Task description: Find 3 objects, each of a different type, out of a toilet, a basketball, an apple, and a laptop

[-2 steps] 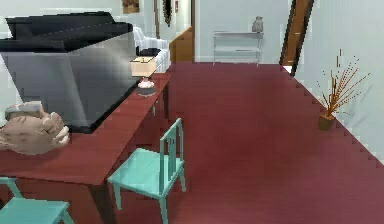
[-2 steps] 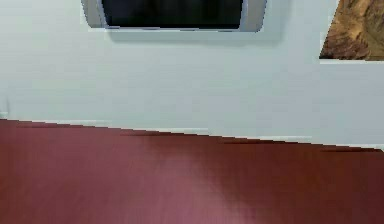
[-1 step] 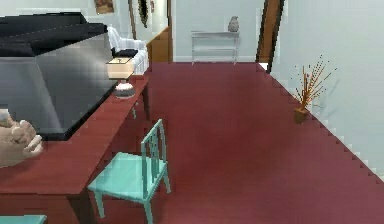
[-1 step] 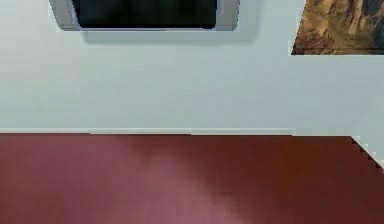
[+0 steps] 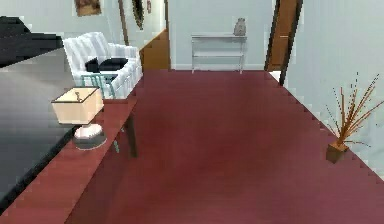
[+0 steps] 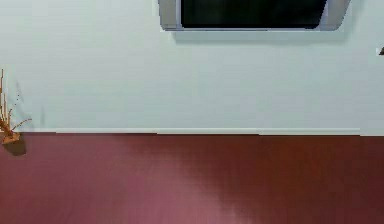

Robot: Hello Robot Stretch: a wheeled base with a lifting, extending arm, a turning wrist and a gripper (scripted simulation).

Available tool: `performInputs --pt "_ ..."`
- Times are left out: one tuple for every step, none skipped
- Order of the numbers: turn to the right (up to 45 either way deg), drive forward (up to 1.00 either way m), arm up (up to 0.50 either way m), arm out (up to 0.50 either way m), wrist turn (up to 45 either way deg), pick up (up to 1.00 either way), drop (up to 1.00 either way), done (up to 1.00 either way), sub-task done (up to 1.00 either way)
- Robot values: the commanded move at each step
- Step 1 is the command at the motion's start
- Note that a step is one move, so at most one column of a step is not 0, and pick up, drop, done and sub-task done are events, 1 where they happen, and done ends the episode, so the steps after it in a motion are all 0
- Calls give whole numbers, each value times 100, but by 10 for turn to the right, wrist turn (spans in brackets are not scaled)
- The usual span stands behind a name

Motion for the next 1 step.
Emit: performInputs --pt "300 0 0 0 0 0 0 0 0"
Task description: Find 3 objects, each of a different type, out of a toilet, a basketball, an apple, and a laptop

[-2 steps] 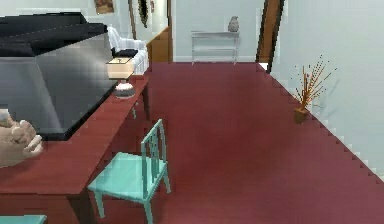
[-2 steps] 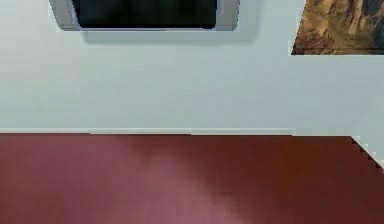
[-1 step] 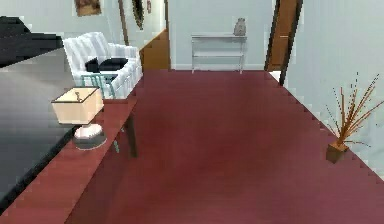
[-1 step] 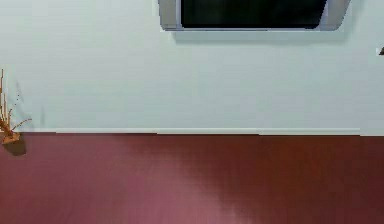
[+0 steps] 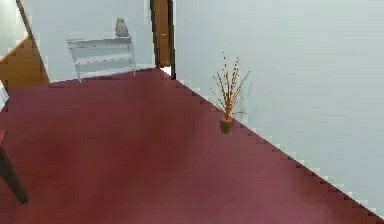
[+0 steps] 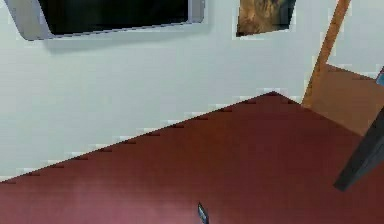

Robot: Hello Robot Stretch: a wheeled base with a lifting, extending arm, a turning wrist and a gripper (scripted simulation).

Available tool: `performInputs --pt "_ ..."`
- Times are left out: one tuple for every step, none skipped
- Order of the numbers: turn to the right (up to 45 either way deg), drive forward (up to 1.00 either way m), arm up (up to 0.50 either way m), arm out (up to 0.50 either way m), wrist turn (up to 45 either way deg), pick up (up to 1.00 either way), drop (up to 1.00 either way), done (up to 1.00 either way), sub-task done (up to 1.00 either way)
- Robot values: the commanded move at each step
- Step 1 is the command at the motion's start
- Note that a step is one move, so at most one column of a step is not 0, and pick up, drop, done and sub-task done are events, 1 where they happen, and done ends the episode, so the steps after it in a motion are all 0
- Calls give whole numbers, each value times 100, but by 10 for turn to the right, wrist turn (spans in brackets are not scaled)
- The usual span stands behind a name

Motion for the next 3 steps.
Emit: performInputs --pt "0 85 0 0 0 0 0 0 0" --pt "-450 0 0 0 0 0 0 0 0" --pt "-60 0 0 0 0 0 0 0 0"
